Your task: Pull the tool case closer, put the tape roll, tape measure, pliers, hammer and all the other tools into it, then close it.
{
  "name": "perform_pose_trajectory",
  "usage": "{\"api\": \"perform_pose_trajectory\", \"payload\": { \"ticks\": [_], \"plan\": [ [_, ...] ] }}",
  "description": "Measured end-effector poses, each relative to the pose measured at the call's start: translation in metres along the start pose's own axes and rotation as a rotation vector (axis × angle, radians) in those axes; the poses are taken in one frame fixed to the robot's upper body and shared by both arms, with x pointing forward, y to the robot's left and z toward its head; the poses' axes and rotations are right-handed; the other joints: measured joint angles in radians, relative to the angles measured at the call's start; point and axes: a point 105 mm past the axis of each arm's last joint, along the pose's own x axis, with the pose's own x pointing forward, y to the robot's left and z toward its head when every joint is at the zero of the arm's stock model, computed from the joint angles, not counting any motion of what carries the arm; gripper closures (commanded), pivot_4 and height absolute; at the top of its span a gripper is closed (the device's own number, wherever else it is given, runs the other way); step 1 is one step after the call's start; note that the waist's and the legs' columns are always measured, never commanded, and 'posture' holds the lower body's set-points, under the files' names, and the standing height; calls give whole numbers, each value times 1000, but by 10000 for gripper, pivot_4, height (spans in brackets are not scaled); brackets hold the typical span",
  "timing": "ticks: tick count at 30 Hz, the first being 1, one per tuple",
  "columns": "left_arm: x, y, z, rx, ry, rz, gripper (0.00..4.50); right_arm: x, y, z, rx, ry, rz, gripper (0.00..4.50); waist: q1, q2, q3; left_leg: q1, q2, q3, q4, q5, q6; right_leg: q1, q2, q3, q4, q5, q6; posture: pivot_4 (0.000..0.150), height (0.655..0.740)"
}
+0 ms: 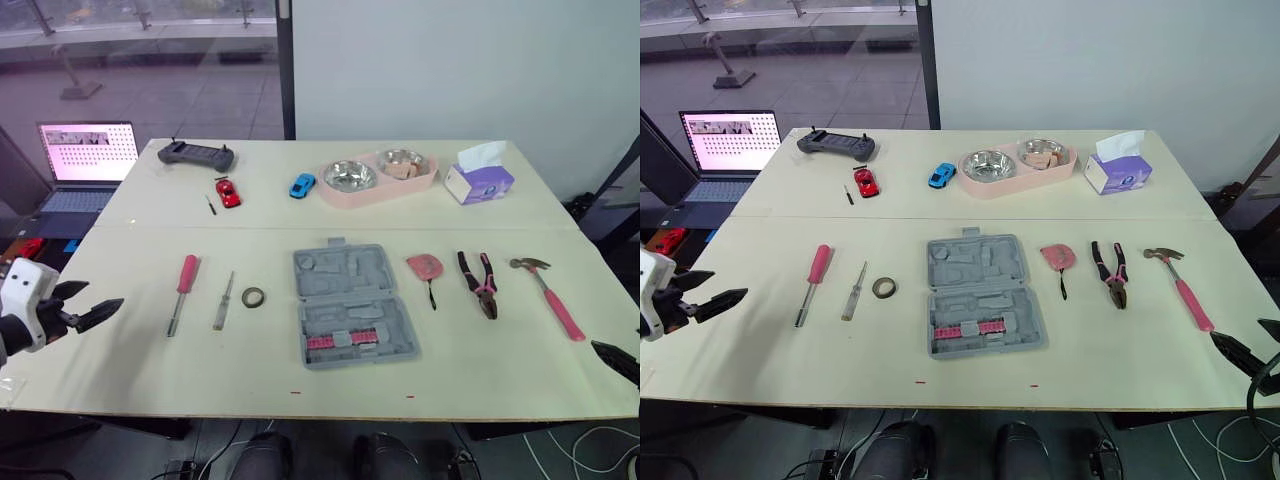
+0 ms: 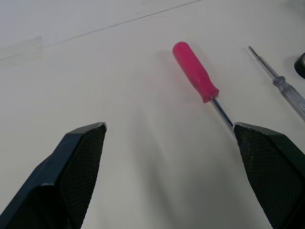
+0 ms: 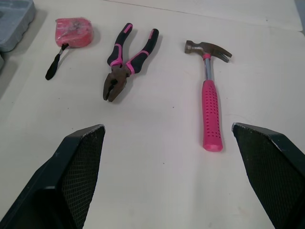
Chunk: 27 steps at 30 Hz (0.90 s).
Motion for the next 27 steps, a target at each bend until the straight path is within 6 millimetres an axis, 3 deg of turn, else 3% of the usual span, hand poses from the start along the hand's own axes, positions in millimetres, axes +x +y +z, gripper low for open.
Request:
{"api": "perform_pose_trajectory", "payload": {
  "ticks": [20, 23, 25, 27],
  "plan": [
    [7, -8, 1, 14, 21, -48, 217, 4, 10, 2, 1, 1, 3, 0, 0, 0, 0, 0, 0, 0, 0, 0, 0, 0, 0, 1, 0, 0, 0, 1500, 7400],
    [19, -28, 7, 18, -5, -113, 217, 11, 28, 12, -11, -6, 53, 0, 1, 0, 0, 0, 0, 1, 0, 0, 0, 0, -1, 1, 0, 1, -1, 1500, 7400],
    [33, -53, 10, 12, -31, -194, 217, 21, 50, 27, -22, -35, 121, 0, 0, 0, 0, 0, 1, 1, 0, 0, 0, 0, -1, 2, 0, 1, -1, 1500, 7400],
    [52, -94, 16, 9, -63, -310, 217, 35, 85, 47, -46, -80, 228, 0, -1, 0, 0, 0, 1, 1, 0, 0, 0, 0, -1, 3, 0, 2, -2, 1500, 7400]
  ]
}}
